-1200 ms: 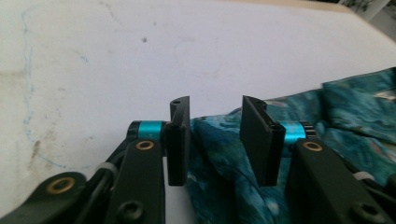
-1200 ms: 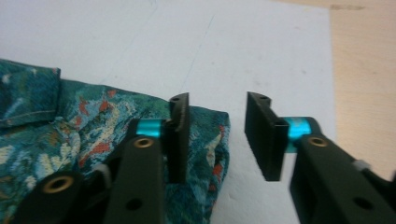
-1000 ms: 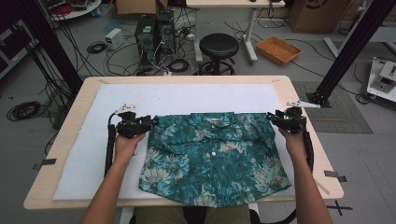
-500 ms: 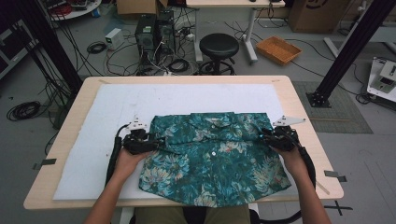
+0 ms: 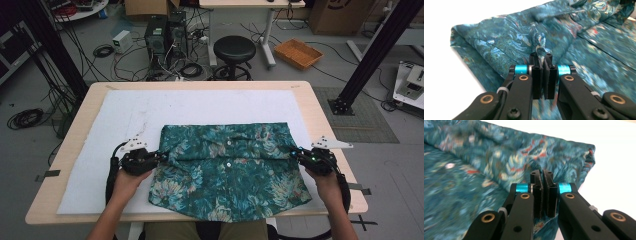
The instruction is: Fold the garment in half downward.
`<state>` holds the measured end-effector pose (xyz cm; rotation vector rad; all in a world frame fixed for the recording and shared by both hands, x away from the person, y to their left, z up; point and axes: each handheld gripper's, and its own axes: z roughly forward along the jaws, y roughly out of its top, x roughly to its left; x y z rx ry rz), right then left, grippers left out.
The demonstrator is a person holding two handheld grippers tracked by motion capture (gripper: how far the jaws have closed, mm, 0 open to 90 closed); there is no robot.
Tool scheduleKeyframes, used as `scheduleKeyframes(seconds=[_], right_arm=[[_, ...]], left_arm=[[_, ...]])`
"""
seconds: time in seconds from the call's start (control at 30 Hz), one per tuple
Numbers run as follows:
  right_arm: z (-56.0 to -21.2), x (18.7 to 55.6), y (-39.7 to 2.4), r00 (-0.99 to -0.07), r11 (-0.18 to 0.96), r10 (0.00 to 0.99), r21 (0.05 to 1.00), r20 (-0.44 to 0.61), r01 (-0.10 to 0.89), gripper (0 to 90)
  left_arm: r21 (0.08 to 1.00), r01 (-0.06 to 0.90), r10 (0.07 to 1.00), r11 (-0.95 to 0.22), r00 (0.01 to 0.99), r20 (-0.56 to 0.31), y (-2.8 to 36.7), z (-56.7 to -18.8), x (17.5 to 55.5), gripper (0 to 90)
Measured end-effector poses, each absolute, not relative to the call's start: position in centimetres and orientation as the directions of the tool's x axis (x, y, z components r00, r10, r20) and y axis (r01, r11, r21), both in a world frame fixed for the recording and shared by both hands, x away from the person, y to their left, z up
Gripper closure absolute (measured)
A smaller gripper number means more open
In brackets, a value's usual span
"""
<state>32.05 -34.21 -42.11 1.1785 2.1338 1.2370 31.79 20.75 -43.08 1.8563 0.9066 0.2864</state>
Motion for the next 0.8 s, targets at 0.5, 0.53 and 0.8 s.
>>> scheduleKeyframes(seconds=[0.5,0.53,0.8], right_arm=[[-43.4,29.4,-35.5,-0.569,0.238,0.816,0.835,0.105,0.496,81.9],[-43.4,29.4,-35.5,-0.563,0.226,0.818,0.836,0.115,0.499,73.4],[-41.4,30.8,-36.2,-0.462,0.122,0.878,0.872,0.128,0.474,49.4]], left_arm=[[0.828,0.514,0.662,-0.225,0.704,-0.258,21.1,-44.6,29.4,77.7],[0.831,0.515,0.663,-0.211,0.7,-0.265,21.2,-44.5,29.5,69.3],[0.863,0.503,0.781,-0.049,0.557,-0.281,22.7,-42.6,31.8,41.3]])
